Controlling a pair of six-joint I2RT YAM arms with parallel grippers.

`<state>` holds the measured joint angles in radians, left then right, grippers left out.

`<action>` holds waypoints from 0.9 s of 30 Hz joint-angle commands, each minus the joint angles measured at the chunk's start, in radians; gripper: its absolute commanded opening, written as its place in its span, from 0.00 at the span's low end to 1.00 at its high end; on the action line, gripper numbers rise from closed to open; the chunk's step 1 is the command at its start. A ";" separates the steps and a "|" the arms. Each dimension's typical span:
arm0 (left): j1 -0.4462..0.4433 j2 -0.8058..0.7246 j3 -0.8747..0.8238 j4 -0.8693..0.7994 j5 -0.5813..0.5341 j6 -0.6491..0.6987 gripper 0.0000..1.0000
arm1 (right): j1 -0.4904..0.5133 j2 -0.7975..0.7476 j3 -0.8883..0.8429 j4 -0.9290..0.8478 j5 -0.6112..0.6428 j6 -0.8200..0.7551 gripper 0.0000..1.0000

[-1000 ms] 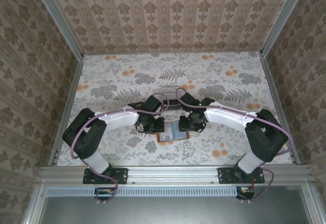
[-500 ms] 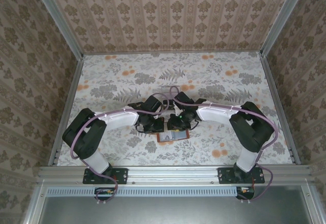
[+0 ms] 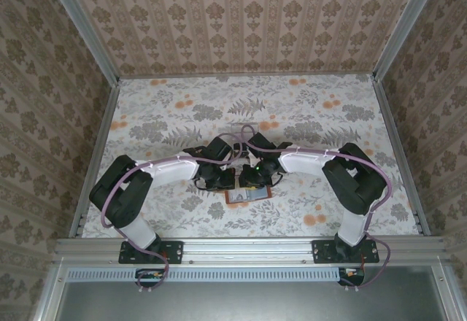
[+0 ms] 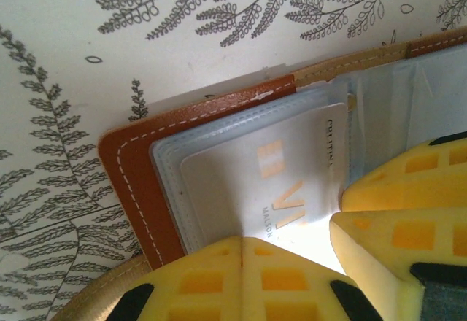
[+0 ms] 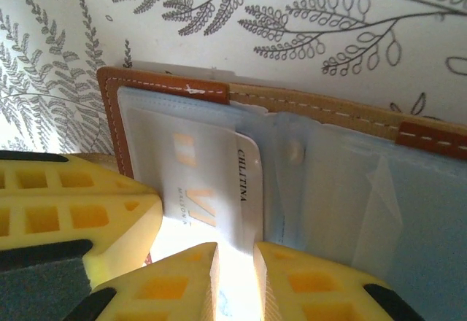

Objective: Take the credit cards out of the card holder

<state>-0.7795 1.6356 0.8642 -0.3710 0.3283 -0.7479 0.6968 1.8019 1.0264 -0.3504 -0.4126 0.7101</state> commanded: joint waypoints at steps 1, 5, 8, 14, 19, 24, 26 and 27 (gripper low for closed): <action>-0.006 -0.003 -0.015 -0.030 -0.018 0.009 0.04 | -0.002 -0.012 0.015 -0.100 0.111 -0.024 0.23; -0.006 0.000 -0.017 -0.031 -0.020 0.010 0.04 | -0.002 -0.037 0.015 -0.124 0.135 -0.030 0.24; -0.007 0.005 -0.017 -0.032 -0.020 0.012 0.04 | -0.001 -0.043 0.017 -0.132 0.134 -0.031 0.24; -0.007 0.007 -0.017 -0.026 -0.021 0.014 0.04 | 0.001 -0.063 0.010 -0.079 0.066 -0.015 0.23; -0.005 0.007 -0.022 -0.015 -0.016 0.009 0.04 | 0.001 -0.058 0.007 0.017 -0.039 0.030 0.22; -0.004 0.001 -0.023 -0.017 -0.019 0.009 0.03 | 0.001 -0.025 0.021 0.017 -0.038 0.029 0.21; -0.005 0.001 -0.022 -0.017 -0.014 0.009 0.03 | 0.000 -0.015 0.019 0.011 -0.026 0.026 0.20; -0.005 0.000 -0.022 -0.016 -0.014 0.010 0.03 | 0.001 -0.010 0.018 0.008 -0.017 0.023 0.20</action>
<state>-0.7795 1.6356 0.8631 -0.3679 0.3286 -0.7479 0.6964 1.7695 1.0328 -0.3393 -0.4248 0.7208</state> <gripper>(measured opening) 0.060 0.204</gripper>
